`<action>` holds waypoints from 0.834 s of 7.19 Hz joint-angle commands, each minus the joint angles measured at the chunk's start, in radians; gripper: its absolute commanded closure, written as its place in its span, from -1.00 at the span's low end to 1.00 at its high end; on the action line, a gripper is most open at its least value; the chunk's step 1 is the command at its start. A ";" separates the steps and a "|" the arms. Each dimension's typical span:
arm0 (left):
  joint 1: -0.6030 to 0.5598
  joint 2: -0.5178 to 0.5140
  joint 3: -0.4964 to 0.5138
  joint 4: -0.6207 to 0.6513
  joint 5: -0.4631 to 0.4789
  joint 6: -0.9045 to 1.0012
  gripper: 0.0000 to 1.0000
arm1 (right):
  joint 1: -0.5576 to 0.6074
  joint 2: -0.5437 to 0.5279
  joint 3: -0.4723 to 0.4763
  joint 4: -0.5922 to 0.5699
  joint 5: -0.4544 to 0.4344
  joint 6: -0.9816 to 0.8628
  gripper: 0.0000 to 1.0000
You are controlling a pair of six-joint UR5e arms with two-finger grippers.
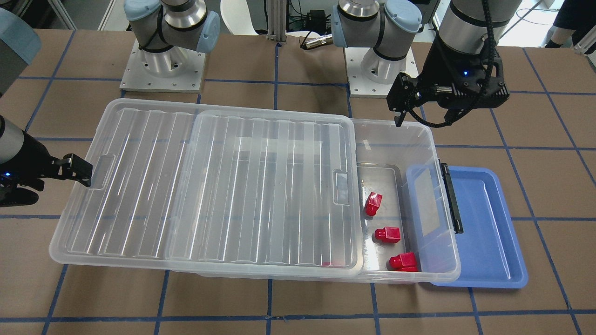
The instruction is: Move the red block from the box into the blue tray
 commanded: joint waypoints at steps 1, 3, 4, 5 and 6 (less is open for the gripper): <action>-0.001 0.003 -0.001 0.000 0.000 0.000 -1.00 | 0.008 -0.103 -0.008 0.087 0.008 0.010 -1.00; -0.002 -0.008 -0.002 -0.007 -0.006 0.009 -1.00 | 0.011 -0.208 -0.018 0.155 -0.003 0.056 -1.00; -0.001 -0.031 -0.024 0.001 -0.011 0.020 -1.00 | 0.011 -0.223 -0.013 0.196 -0.020 0.056 -1.00; 0.010 -0.040 -0.080 0.035 -0.018 0.056 -1.00 | 0.011 -0.222 -0.004 0.200 -0.026 0.061 -1.00; 0.010 -0.052 -0.144 0.147 -0.020 0.113 -1.00 | 0.011 -0.229 -0.002 0.200 -0.032 0.061 -1.00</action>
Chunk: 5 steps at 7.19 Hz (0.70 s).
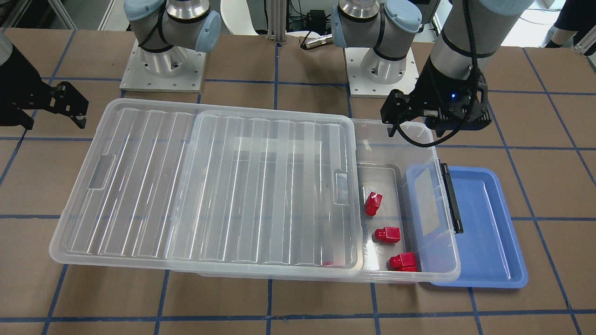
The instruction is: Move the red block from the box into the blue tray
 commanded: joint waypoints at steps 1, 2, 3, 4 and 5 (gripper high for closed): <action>0.004 -0.025 -0.149 0.146 -0.003 0.060 -1.00 | 0.000 -0.016 0.001 0.009 -0.020 -0.008 -1.00; 0.004 -0.055 -0.211 0.281 -0.003 0.058 -1.00 | 0.000 -0.016 0.003 0.008 -0.018 0.001 -1.00; 0.005 -0.089 -0.248 0.348 -0.004 0.063 -1.00 | -0.001 -0.010 0.006 0.008 -0.021 -0.007 -1.00; 0.007 -0.115 -0.245 0.361 -0.003 0.071 -1.00 | -0.003 -0.004 0.011 0.008 -0.014 -0.007 -1.00; 0.007 -0.140 -0.248 0.364 -0.004 0.084 -1.00 | -0.003 -0.005 0.018 0.005 -0.020 -0.007 -1.00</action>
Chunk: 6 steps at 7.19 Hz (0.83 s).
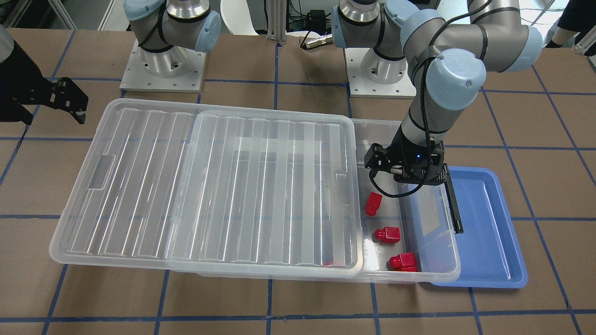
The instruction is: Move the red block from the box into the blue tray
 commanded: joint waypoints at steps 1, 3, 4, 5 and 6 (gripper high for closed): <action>0.001 -0.060 -0.017 0.048 -0.001 0.013 -1.00 | -0.001 0.001 0.009 -0.004 -0.002 -0.001 -1.00; 0.001 -0.080 -0.020 0.051 -0.002 0.029 -1.00 | -0.002 0.001 0.009 -0.004 0.005 -0.004 -1.00; 0.001 -0.092 -0.023 0.051 -0.002 0.029 -1.00 | -0.002 0.001 0.011 -0.002 0.005 -0.004 -1.00; 0.001 -0.092 -0.047 0.066 -0.002 0.029 -1.00 | -0.004 0.001 0.011 -0.001 0.005 -0.005 -1.00; 0.010 -0.092 -0.060 0.088 -0.002 0.030 -1.00 | -0.004 0.001 0.011 -0.001 0.005 -0.005 -1.00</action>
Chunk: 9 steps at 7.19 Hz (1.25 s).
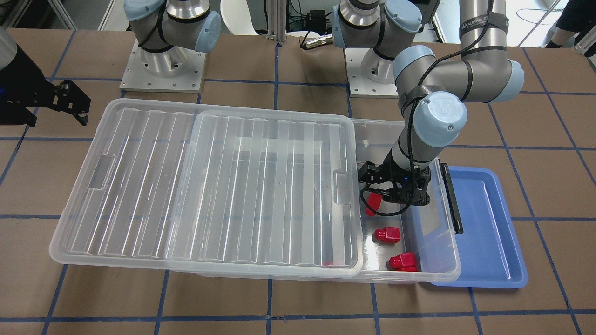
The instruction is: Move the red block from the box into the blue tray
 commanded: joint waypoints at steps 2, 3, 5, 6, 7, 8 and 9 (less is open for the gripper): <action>0.022 -0.008 -0.033 0.023 -0.011 0.005 -1.00 | -0.002 0.000 0.000 0.002 0.000 0.001 -1.00; 0.022 -0.013 -0.057 0.061 -0.043 0.006 -1.00 | -0.004 0.000 0.000 0.004 0.000 0.001 -1.00; 0.022 -0.025 -0.067 0.078 -0.043 0.006 -1.00 | -0.004 0.000 0.000 0.004 0.000 0.002 -1.00; 0.022 -0.028 -0.067 0.078 -0.043 0.006 -1.00 | -0.004 0.000 0.000 0.004 0.000 0.002 -1.00; 0.022 -0.036 -0.067 0.079 -0.043 0.008 -1.00 | -0.004 0.000 0.002 0.004 0.000 0.004 -1.00; 0.023 -0.045 -0.068 0.092 -0.043 0.008 -1.00 | -0.004 0.000 0.003 0.004 0.000 0.002 -1.00; 0.026 -0.059 -0.084 0.124 -0.043 0.006 -1.00 | -0.004 0.000 0.011 0.002 0.000 0.004 -1.00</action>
